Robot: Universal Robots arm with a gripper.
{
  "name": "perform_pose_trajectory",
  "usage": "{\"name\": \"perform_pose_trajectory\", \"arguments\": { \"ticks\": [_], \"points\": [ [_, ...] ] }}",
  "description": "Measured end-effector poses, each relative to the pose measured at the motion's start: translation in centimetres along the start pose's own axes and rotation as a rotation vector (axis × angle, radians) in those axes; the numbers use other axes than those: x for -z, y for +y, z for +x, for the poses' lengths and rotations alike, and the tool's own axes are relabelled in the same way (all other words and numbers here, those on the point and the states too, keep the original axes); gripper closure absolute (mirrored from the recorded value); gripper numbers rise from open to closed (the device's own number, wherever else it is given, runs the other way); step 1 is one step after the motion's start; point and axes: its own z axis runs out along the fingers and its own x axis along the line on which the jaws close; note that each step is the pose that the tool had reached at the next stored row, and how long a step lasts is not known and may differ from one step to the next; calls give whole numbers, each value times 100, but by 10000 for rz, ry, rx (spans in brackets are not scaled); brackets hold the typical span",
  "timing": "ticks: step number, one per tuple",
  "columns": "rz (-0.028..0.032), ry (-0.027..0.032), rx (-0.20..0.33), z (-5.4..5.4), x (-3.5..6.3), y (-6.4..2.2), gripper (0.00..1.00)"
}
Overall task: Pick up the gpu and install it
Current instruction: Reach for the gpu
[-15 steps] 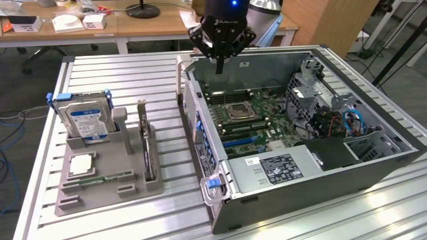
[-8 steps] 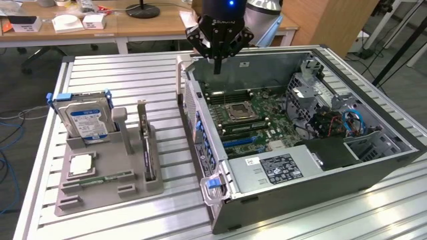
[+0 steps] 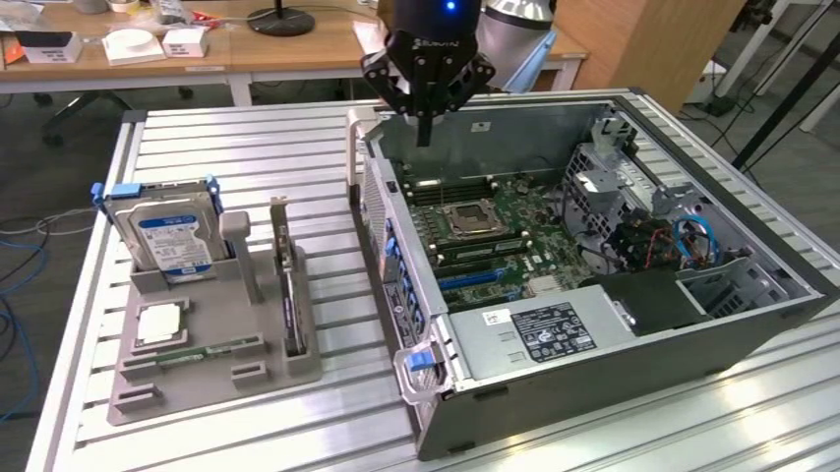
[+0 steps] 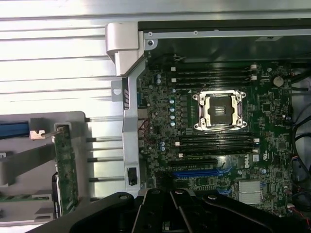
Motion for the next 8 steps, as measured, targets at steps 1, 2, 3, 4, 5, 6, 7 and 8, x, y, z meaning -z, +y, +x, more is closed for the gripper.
{"name": "perform_pose_trajectory", "arguments": {
  "ticks": [1,2,3,4,5,6,7,8],
  "points": [
    [0,-1,0,6,0,0,89],
    [1,0,0,13,0,-1,89],
    [1,0,0,19,0,-1,89],
    [0,0,0,25,0,-2,89],
    [1,0,0,31,0,-2,89],
    [1,1,0,39,1,-3,89],
    [1,0,0,47,0,-3,89],
    [0,0,0,50,0,-3,89]
  ]
}}
